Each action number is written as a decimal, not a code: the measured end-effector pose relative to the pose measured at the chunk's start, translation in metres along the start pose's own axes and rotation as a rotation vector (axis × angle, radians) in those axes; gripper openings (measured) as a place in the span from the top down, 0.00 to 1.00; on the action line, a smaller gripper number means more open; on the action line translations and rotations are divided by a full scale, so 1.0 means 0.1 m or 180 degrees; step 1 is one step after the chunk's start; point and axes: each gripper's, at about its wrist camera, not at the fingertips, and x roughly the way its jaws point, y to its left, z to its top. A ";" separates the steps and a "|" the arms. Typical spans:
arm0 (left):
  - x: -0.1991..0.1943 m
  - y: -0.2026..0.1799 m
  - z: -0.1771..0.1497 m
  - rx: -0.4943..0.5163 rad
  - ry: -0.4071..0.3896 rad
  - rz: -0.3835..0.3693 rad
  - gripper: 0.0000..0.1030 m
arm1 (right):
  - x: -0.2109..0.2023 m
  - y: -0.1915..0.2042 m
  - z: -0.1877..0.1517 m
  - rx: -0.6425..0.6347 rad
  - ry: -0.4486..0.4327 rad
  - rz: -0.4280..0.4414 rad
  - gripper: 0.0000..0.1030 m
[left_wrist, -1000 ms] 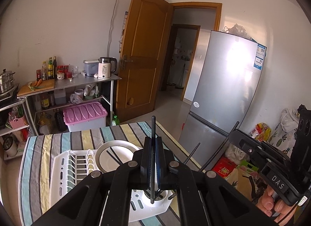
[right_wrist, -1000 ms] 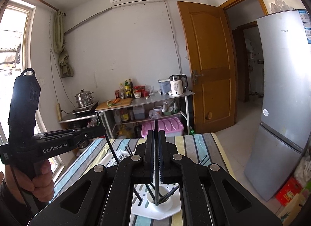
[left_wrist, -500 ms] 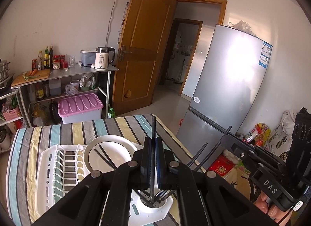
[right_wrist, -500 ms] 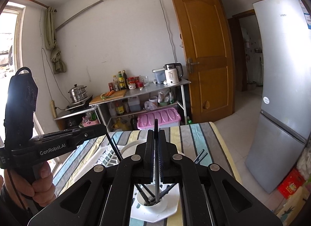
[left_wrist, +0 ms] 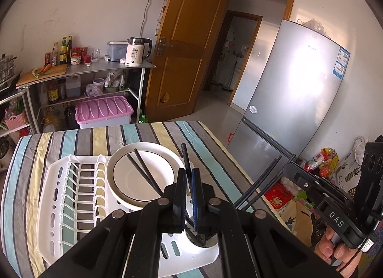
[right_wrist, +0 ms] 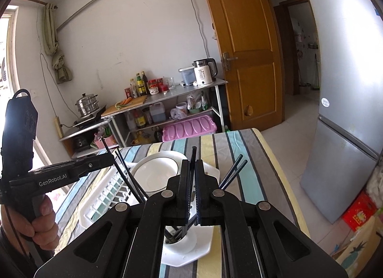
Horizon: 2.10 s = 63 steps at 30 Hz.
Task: Organize utensils
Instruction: 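Lower the chopsticks into the white cup and open both tools, then withdraw both tools from the cup toward the wooden chopsticks on the cloth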
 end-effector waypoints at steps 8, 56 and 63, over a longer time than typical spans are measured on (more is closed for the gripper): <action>0.08 0.12 -0.09 -0.0017 0.0069 0.0132 0.96 | -0.01 -0.07 0.00 0.0069 0.0050 -0.0054 0.96; -1.57 0.11 -2.03 0.0233 -0.0205 0.0481 0.88 | -1.10 0.53 -1.32 -0.0260 0.0199 0.0303 0.68; -1.71 0.07 -2.41 0.0234 -0.0092 0.0469 0.88 | -1.17 0.61 -1.61 -0.0316 0.0377 0.0356 0.68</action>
